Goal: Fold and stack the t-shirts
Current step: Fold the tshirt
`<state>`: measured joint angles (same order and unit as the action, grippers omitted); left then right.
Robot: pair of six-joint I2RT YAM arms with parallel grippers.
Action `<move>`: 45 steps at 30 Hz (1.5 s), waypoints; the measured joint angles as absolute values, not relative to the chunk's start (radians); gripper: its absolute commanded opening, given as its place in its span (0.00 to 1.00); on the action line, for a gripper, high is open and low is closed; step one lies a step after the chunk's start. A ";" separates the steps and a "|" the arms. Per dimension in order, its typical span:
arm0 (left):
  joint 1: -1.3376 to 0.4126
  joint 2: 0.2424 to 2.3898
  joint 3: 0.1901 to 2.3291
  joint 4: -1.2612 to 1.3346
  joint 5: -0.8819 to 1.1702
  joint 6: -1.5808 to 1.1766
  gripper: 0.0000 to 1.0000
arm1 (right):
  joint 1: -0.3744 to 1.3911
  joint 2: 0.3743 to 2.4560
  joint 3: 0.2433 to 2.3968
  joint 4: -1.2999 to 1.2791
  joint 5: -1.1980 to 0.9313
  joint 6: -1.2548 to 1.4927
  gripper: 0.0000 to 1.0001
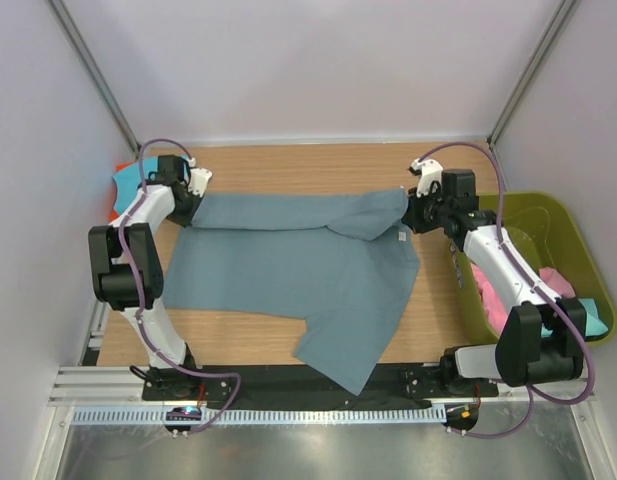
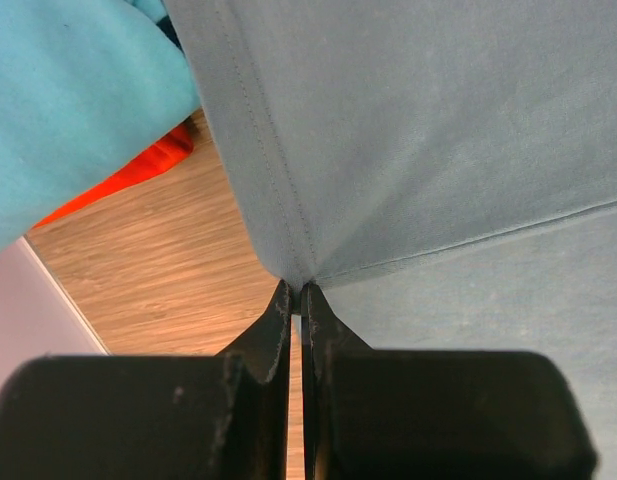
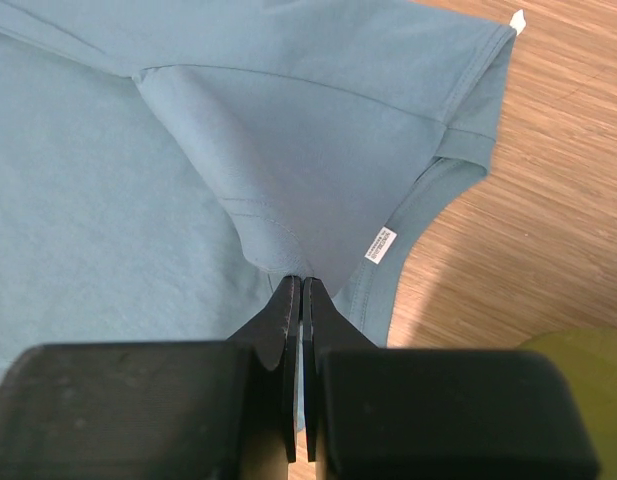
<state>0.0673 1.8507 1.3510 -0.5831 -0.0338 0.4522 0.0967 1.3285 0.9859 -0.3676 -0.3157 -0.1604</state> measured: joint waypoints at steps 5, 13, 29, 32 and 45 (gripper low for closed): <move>0.068 1.885 1.351 -0.584 -0.034 0.449 0.00 | 0.099 1.329 0.981 -0.362 -0.318 -0.154 0.01; 0.069 1.916 1.351 -0.586 -0.037 0.444 0.00 | 0.103 1.370 0.906 -0.313 -0.295 -0.170 0.01; 0.069 1.951 1.357 -0.585 -0.048 0.427 0.00 | 0.103 1.517 0.945 -0.208 -0.154 -0.258 0.01; 0.069 1.952 1.359 -0.585 -0.049 0.426 0.00 | 0.102 1.518 0.945 -0.193 -0.135 -0.269 0.01; 0.069 1.967 1.362 -0.585 -0.052 0.425 0.00 | 0.101 1.676 1.030 -0.110 -0.106 -0.299 0.01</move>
<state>0.0689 1.9671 1.3617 -0.5846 -0.0521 0.4252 0.1009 1.6760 1.0298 -0.1101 -0.1062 -0.2993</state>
